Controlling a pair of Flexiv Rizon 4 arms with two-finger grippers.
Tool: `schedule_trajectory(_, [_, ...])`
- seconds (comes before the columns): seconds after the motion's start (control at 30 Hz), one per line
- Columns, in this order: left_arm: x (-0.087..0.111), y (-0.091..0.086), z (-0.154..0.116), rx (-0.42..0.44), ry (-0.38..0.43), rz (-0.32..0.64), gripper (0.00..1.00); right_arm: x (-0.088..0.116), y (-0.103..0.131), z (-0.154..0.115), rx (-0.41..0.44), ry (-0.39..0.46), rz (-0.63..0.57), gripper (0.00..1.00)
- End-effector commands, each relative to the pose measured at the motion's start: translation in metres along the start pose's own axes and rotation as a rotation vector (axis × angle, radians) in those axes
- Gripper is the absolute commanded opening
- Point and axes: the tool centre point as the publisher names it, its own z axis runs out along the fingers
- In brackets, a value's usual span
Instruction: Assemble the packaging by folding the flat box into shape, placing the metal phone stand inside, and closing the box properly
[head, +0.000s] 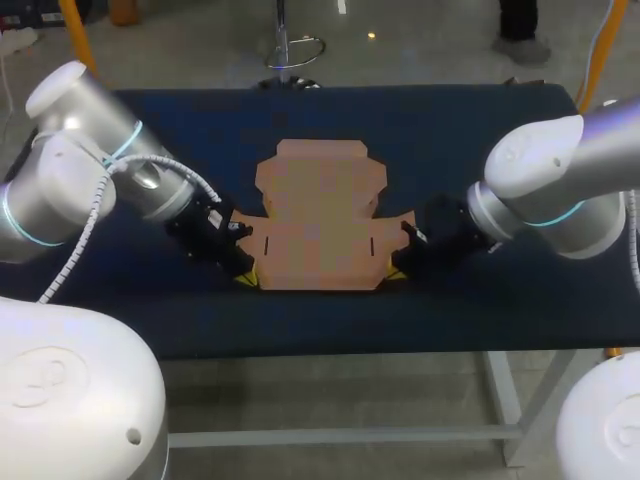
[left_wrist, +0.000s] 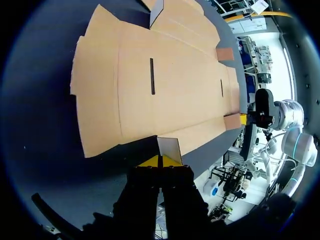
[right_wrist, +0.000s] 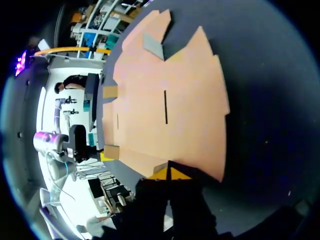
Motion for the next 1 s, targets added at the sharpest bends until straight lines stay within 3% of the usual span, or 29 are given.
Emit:
schedule_trajectory(0.03, [0.005,-0.005,0.003,-0.013,-0.016,0.004,0.0,0.003,0.001,0.002,-0.003,-0.009,-0.002,0.0])
schedule_trajectory(1.0, [0.026,-0.01,0.011,-0.023,-0.062,0.057,0.0,0.018,0.0,0.013,-0.004,-0.08,-0.041,0.0])
